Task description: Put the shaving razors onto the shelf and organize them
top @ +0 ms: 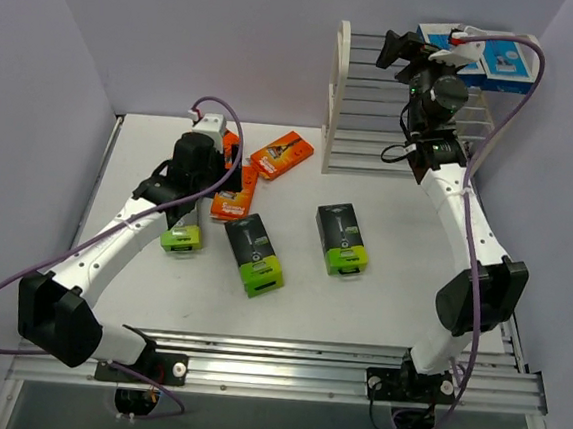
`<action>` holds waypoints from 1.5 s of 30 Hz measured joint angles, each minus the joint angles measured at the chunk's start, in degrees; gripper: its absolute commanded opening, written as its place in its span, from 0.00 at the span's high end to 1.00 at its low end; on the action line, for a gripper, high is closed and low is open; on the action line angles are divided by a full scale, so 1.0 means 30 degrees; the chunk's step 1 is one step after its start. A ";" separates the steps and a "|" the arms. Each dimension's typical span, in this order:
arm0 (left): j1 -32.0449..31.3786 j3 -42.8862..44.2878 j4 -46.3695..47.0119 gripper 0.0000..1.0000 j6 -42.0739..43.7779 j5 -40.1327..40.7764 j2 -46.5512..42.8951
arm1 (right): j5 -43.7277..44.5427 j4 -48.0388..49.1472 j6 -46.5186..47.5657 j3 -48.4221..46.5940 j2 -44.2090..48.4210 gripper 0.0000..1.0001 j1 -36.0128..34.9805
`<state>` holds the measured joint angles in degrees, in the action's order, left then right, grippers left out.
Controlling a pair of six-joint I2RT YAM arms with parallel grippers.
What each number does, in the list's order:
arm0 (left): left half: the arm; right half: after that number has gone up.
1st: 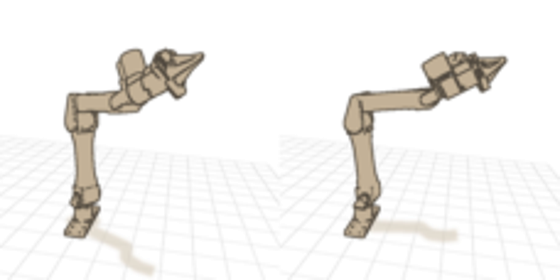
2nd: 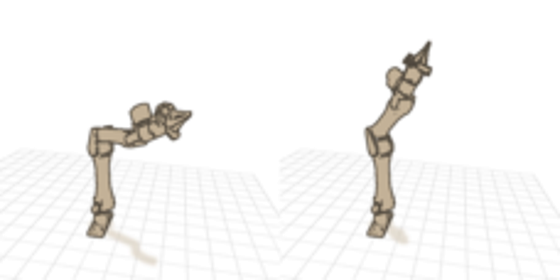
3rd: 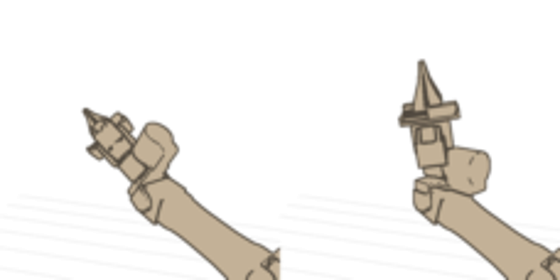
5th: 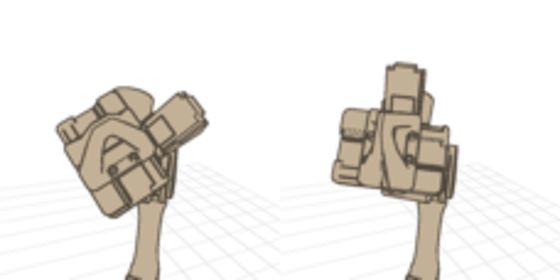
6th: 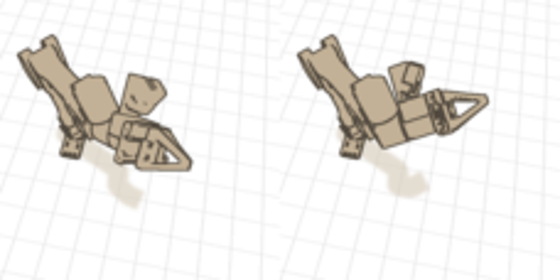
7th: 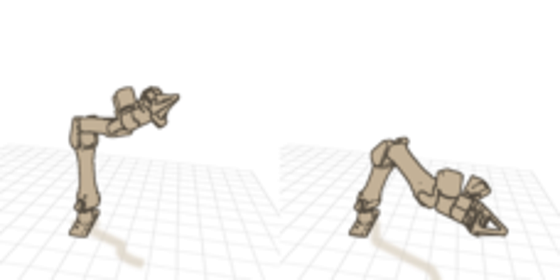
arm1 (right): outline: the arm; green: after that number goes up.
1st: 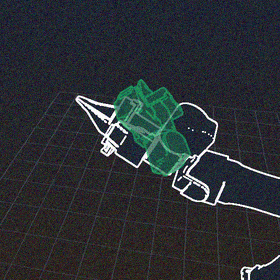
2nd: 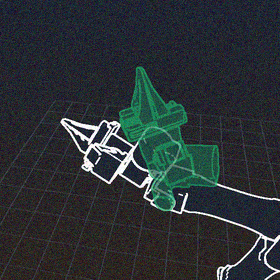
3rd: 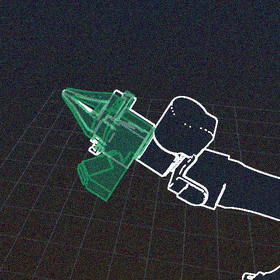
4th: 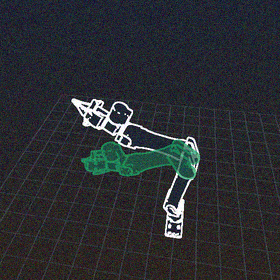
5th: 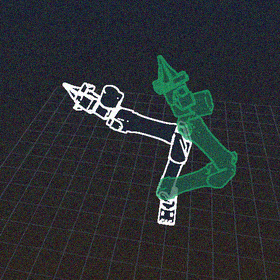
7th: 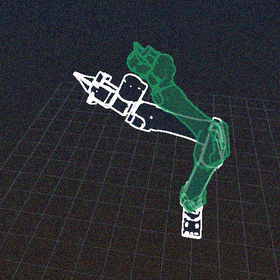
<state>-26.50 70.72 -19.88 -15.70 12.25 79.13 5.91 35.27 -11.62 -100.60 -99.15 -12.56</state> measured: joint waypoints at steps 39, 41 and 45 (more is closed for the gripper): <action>0.9777 0.7694 -0.0903 0.06 -0.0991 -0.5209 1.0287 | -0.5260 -0.4998 -0.1209 1.9169 0.9551 0.00 -0.9959; 0.9726 0.9734 -0.1064 0.06 -0.0736 -0.5406 1.1723 | -0.6047 -0.4750 -0.1304 1.9322 0.9209 0.00 -0.9617; 0.9690 1.4018 -0.1639 0.06 0.0153 -0.6156 1.4681 | -0.8000 -0.3883 -0.1494 1.9671 0.9027 0.00 -0.8546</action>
<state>2.57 112.77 -24.80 -15.25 -6.22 123.17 -18.09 23.62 -16.10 -41.58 -72.07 -38.20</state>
